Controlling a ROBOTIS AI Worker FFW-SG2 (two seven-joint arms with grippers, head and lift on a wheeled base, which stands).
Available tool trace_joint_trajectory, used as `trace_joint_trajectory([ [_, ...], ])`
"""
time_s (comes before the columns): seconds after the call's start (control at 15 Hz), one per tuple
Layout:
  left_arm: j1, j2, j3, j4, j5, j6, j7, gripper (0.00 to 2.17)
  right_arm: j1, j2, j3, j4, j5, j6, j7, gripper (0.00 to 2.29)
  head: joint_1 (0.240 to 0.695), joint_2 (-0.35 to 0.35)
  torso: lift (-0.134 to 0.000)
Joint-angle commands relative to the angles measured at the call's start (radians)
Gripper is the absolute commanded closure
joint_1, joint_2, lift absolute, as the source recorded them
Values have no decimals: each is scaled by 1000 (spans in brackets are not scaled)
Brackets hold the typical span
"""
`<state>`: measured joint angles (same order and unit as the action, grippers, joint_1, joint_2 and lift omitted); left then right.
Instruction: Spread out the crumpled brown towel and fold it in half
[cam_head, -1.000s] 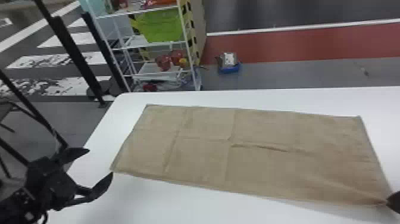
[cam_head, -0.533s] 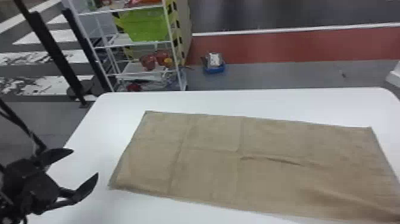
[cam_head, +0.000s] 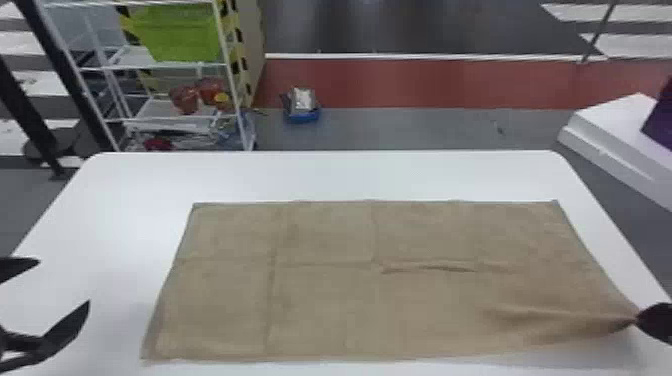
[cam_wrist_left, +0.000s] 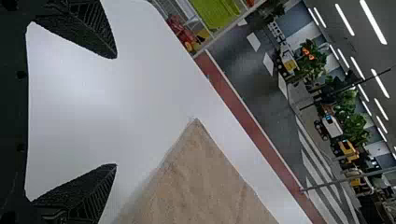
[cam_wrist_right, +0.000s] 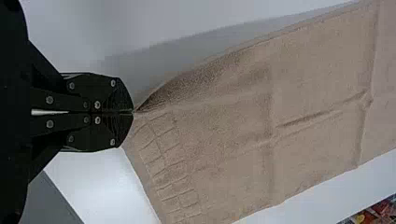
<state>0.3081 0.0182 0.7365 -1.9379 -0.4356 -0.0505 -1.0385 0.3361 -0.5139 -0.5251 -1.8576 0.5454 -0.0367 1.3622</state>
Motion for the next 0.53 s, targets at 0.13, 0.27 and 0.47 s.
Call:
trace_joint_trajectory([
  [0.13, 6, -6, 1, -10, 11, 1, 0, 49, 41, 37, -55, -80, -70, 27, 5, -2, 695, -9, -134],
  [0.27, 6, -4, 7, -16, 64, 4, 9, 63, 70, 38, -144, -140, -216, 140, 5, 9, 695, -2, -134],
  [0.47, -14, -4, -5, -30, 141, 80, 6, 70, 41, 84, -251, -149, -363, 306, 5, 63, 695, -24, -134],
])
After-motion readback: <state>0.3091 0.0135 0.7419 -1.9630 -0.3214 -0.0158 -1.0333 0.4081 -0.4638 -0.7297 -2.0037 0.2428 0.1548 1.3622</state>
